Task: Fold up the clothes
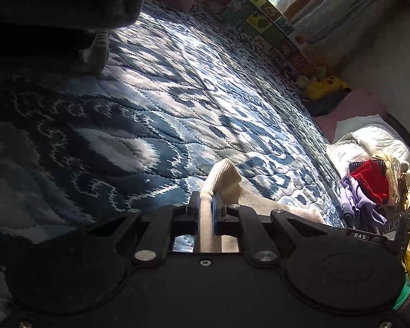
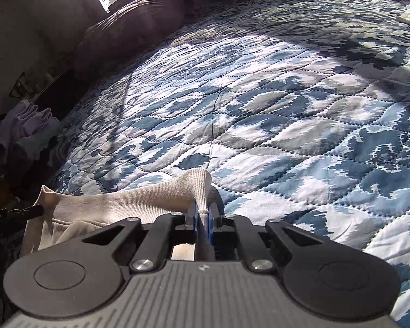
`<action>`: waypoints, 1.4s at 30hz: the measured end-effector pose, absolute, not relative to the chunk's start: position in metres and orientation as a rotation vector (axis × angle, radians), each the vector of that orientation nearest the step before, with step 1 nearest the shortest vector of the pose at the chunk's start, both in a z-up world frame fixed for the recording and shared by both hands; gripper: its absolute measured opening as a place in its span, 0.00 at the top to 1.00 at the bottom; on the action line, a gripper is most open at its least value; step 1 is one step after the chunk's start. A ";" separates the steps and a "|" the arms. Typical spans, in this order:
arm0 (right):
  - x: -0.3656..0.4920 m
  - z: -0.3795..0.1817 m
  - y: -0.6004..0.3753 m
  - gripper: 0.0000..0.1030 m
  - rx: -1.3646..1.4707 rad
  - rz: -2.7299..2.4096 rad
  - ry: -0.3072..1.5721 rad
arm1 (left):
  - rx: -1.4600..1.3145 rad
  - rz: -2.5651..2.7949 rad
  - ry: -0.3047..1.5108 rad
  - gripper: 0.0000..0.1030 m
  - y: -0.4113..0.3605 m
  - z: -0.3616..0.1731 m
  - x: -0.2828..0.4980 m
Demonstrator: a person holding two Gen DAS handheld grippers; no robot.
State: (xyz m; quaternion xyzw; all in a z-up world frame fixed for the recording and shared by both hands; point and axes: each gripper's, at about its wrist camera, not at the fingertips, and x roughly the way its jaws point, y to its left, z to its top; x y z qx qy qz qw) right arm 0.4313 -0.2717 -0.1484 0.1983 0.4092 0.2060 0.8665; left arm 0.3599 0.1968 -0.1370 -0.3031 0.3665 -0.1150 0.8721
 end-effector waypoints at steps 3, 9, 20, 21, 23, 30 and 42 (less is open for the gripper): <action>0.436 -0.163 -0.288 0.93 0.529 0.454 0.876 | -0.737 -0.224 0.798 0.93 0.208 -0.153 0.364; 0.421 -0.145 -0.280 0.85 0.453 0.396 0.807 | -0.714 -0.179 0.795 0.86 0.205 -0.145 0.361; 0.396 -0.106 -0.237 0.72 0.172 0.389 0.697 | -0.336 -0.186 0.688 0.81 0.136 -0.095 0.353; 0.399 -0.111 -0.230 0.72 0.152 0.396 0.724 | -0.321 -0.175 0.701 0.81 0.134 -0.097 0.356; 0.416 -0.138 -0.223 0.73 0.141 0.317 0.834 | -0.368 -0.110 0.812 0.84 0.142 -0.127 0.379; 0.371 -0.101 -0.221 0.81 0.198 0.390 0.703 | -0.279 -0.169 0.689 0.86 0.116 -0.090 0.328; 0.294 -0.114 -0.184 0.73 -0.018 0.404 0.729 | -0.085 -0.244 0.722 0.80 0.050 -0.107 0.288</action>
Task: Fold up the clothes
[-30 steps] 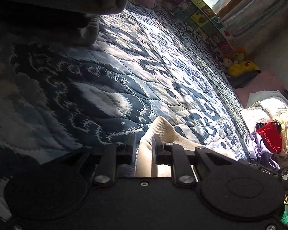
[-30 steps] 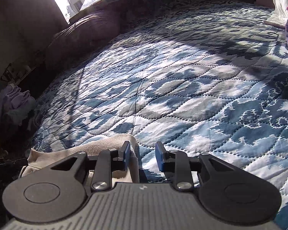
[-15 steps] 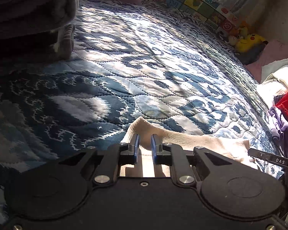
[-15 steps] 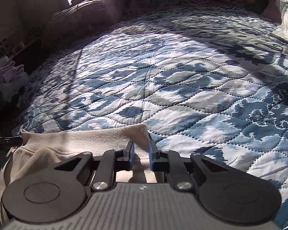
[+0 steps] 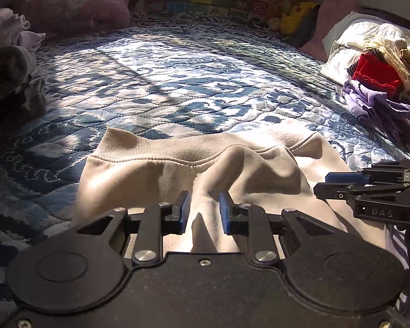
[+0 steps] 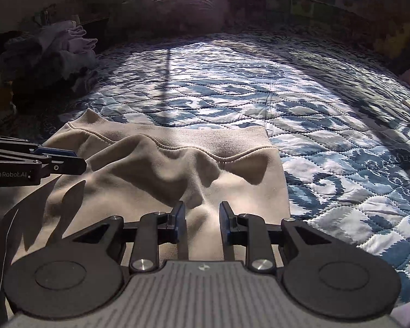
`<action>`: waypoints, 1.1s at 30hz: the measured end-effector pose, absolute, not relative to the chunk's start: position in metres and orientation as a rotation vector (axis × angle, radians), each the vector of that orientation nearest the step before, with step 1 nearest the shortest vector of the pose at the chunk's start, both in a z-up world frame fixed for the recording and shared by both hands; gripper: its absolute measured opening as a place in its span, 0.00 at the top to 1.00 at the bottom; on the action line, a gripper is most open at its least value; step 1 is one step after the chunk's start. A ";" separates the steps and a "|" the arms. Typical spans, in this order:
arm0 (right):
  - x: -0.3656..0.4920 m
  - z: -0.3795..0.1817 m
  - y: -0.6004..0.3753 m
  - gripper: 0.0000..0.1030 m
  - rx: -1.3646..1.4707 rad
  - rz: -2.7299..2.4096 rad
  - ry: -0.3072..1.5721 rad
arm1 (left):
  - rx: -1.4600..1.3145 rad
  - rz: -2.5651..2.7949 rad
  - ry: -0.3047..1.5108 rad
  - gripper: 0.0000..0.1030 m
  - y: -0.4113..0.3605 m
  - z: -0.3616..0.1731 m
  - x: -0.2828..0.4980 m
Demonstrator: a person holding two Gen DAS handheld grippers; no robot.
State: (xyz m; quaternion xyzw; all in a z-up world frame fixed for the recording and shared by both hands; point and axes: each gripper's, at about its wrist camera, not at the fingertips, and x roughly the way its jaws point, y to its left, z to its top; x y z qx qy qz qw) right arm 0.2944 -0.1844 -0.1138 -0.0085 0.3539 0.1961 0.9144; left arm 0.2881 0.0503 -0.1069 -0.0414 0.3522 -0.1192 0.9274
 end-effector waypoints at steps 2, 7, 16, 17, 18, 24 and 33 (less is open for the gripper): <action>0.268 -0.110 -0.191 0.73 0.018 0.442 0.714 | -0.131 -0.234 0.719 0.80 0.056 -0.102 0.264; 0.194 -0.113 -0.178 0.73 0.011 0.533 0.734 | -0.225 -0.194 0.782 0.74 0.058 -0.108 0.206; 0.098 -0.122 -0.190 0.72 -0.025 0.430 0.692 | -0.211 -0.207 0.792 0.58 0.035 -0.118 0.113; 0.092 -0.124 -0.189 0.71 -0.042 0.408 0.697 | -0.180 -0.216 0.812 0.56 0.030 -0.123 0.106; 0.085 -0.125 -0.189 0.71 -0.058 0.386 0.703 | -0.150 -0.222 0.823 0.56 0.025 -0.127 0.097; 0.052 -0.119 -0.200 0.66 0.044 0.246 0.684 | -0.152 -0.138 0.745 0.56 0.037 -0.110 0.048; 0.052 -0.152 -0.245 0.50 0.601 0.261 0.799 | -0.698 -0.060 0.807 0.58 0.091 -0.144 0.031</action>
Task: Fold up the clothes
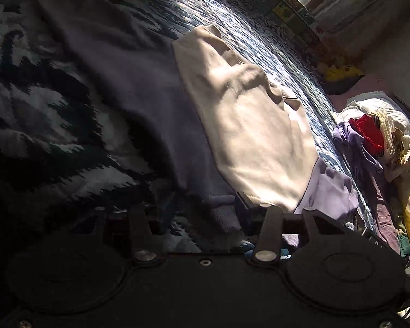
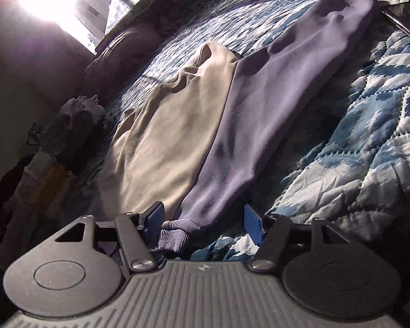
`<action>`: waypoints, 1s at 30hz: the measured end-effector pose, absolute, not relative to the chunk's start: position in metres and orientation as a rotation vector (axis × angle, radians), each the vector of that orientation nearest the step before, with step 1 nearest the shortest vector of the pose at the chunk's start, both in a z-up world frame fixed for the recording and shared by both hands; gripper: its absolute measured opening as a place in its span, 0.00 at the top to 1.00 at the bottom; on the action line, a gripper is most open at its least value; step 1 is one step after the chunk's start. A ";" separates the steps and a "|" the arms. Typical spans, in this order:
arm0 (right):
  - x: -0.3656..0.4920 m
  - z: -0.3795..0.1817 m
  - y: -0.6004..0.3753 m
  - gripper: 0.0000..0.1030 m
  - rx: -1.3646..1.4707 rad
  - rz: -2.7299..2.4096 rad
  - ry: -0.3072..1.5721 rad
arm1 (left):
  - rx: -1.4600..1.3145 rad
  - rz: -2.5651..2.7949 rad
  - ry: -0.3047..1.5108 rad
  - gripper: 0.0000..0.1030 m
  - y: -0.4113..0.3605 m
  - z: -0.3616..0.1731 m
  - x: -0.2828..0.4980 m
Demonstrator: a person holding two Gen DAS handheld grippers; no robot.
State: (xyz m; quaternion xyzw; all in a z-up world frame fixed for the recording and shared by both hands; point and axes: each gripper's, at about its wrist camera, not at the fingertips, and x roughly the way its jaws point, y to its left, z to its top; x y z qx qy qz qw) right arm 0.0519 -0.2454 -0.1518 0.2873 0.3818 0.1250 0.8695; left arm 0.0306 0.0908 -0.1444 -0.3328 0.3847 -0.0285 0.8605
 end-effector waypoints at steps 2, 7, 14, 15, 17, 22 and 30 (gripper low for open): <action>0.053 -0.157 -0.248 0.92 0.648 0.263 0.810 | -0.768 -0.056 0.802 0.78 0.093 -0.149 0.032; 0.057 -0.172 -0.253 0.96 0.765 0.267 0.837 | -0.733 -0.059 0.836 0.92 0.087 -0.150 0.026; 0.032 -0.151 -0.247 0.87 0.684 0.231 0.764 | -0.648 -0.033 0.828 0.85 0.094 -0.126 0.017; 0.027 -0.142 -0.244 0.87 0.635 0.231 0.713 | -0.580 -0.020 0.782 0.85 0.092 -0.117 0.012; 0.020 -0.127 -0.236 0.87 0.541 0.234 0.627 | -0.496 -0.019 0.702 0.85 0.088 -0.104 0.007; 0.038 -0.130 -0.196 0.85 0.255 0.311 0.605 | -0.360 -0.038 0.708 0.76 0.074 -0.118 0.037; 0.023 -0.119 -0.207 0.72 0.247 0.271 0.579 | -0.337 -0.077 0.651 0.62 0.073 -0.116 0.023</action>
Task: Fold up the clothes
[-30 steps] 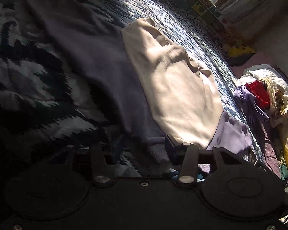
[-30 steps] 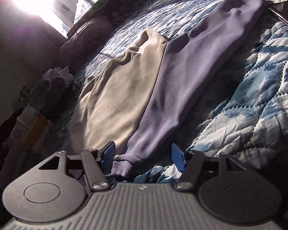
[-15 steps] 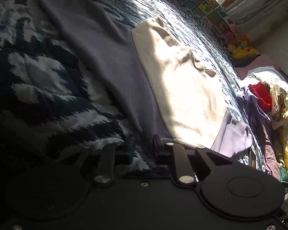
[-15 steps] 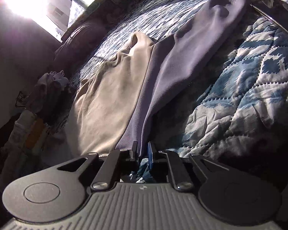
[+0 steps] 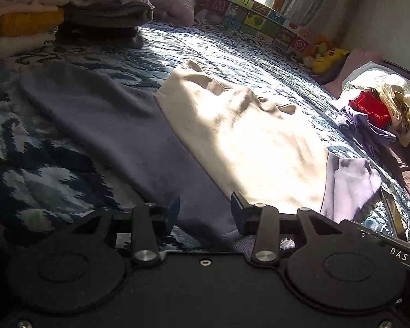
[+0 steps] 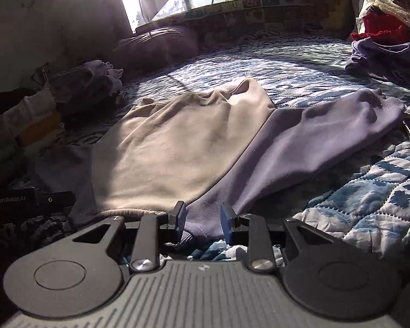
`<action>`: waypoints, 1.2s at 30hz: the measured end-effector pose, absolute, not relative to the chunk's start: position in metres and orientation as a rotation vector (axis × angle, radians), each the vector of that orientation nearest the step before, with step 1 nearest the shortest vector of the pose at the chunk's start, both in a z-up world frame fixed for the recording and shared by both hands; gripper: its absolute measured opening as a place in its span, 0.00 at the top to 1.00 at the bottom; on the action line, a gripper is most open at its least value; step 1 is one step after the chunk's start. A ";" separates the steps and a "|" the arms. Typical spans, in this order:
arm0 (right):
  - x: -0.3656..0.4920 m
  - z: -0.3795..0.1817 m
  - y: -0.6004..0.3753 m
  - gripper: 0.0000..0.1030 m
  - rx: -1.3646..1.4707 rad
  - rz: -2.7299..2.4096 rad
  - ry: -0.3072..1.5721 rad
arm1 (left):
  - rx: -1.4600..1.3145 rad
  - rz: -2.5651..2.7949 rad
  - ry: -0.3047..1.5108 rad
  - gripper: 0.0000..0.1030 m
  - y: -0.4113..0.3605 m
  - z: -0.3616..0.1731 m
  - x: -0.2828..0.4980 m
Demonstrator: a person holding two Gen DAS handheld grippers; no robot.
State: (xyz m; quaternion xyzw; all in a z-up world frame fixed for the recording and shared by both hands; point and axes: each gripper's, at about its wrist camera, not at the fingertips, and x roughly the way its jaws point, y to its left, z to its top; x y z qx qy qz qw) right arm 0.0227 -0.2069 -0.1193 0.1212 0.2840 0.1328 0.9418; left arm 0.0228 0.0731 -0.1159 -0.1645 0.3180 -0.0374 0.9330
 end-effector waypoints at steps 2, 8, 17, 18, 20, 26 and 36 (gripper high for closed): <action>0.028 -0.113 -0.220 0.72 0.292 0.217 0.525 | -0.319 -0.136 0.622 0.62 0.061 -0.111 0.028; 0.055 -0.135 -0.306 0.64 0.629 0.002 0.542 | -0.067 -0.427 0.562 0.62 -0.024 -0.104 0.037; 0.095 -0.169 -0.336 0.75 0.765 -0.004 0.595 | 0.370 -0.560 0.548 0.73 -0.133 -0.146 0.051; 0.099 -0.170 -0.336 0.97 0.746 -0.001 0.607 | 0.421 -0.552 0.547 0.91 -0.139 -0.152 0.051; 0.094 -0.167 -0.340 0.97 0.720 -0.030 0.591 | 0.473 -0.571 0.530 0.96 -0.140 -0.155 0.045; 0.091 -0.166 -0.341 0.93 0.698 -0.033 0.595 | 0.455 -0.619 0.556 0.96 -0.127 -0.149 0.049; 0.088 -0.167 -0.370 0.55 0.893 -0.093 0.499 | 0.103 -0.582 0.648 0.87 -0.089 -0.151 0.078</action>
